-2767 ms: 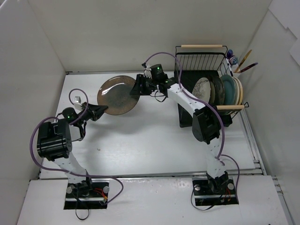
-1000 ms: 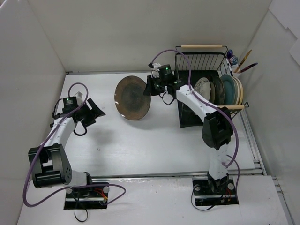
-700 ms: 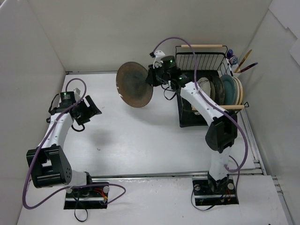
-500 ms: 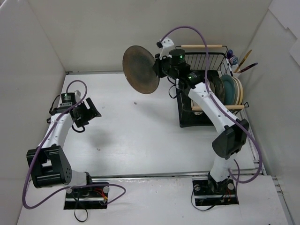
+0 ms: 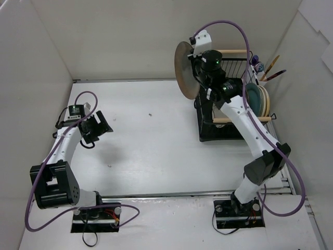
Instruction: Load the plates into the dish rack
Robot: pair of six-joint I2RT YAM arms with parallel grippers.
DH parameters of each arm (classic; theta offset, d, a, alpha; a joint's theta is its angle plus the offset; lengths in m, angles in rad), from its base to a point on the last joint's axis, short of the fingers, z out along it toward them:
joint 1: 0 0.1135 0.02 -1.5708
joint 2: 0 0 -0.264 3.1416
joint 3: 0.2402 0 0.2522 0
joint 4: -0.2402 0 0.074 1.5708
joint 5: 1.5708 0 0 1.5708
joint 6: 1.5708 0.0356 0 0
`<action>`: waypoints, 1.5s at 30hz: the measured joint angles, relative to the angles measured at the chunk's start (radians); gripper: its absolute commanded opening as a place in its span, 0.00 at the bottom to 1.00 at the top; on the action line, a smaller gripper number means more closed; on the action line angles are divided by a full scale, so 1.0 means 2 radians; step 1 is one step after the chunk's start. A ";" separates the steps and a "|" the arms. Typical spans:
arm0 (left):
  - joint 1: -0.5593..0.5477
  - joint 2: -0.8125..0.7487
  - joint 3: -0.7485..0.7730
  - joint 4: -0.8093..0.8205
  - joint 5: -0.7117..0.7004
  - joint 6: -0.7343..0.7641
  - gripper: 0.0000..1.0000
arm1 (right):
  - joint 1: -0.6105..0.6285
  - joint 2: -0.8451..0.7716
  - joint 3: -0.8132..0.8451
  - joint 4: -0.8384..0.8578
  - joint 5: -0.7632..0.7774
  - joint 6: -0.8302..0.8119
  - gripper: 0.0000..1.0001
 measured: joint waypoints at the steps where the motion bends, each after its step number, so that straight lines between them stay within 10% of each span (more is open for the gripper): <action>1: 0.000 0.000 -0.001 0.000 0.000 0.000 0.78 | -0.004 -0.005 -0.004 0.001 0.006 -0.006 0.00; 45: 0.000 0.001 -0.008 0.012 0.025 0.001 0.78 | -0.100 -0.070 -0.206 0.008 0.040 -0.031 0.00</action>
